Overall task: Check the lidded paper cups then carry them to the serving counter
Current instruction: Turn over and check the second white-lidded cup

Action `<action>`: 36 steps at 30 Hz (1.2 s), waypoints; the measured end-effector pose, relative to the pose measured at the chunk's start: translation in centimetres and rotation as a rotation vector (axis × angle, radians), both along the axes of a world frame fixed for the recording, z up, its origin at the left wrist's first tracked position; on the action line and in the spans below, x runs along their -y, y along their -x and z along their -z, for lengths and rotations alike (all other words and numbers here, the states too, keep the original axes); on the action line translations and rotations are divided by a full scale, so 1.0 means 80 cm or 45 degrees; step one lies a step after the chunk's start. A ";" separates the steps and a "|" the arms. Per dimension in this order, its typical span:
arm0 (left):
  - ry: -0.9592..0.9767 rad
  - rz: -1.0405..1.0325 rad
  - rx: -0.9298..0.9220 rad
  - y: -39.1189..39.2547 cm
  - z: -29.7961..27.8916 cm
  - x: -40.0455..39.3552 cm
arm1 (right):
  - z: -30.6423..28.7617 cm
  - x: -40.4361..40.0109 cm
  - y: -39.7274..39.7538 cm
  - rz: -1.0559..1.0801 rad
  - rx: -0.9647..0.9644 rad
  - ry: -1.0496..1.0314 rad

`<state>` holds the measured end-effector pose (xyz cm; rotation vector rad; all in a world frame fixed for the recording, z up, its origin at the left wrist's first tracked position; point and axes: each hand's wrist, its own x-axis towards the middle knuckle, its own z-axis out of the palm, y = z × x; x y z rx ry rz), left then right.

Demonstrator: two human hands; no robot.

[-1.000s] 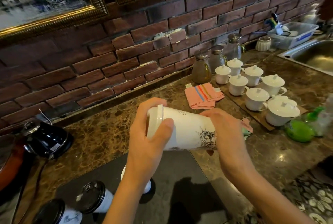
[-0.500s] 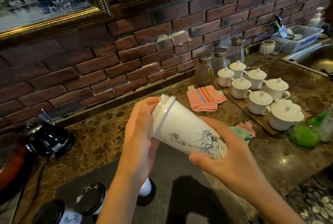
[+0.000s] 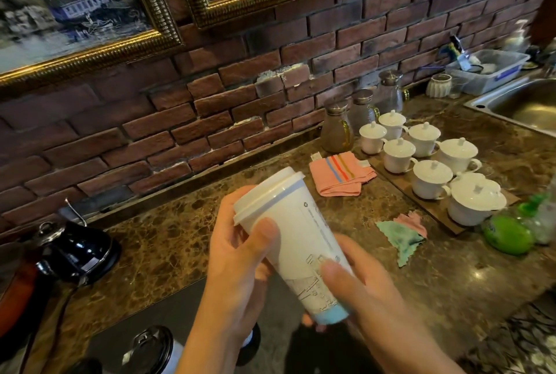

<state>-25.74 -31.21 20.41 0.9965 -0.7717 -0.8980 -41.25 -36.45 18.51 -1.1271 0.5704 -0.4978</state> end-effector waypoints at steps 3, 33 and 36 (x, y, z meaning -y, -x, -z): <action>-0.045 -0.088 0.083 0.004 0.000 0.004 | 0.002 0.001 0.000 0.241 -0.241 0.560; -0.057 0.101 -0.104 -0.012 0.009 0.003 | 0.012 0.010 -0.016 -0.317 0.443 -0.830; -0.058 -0.010 -0.066 -0.015 0.012 0.005 | 0.011 0.011 -0.017 0.004 0.193 -0.389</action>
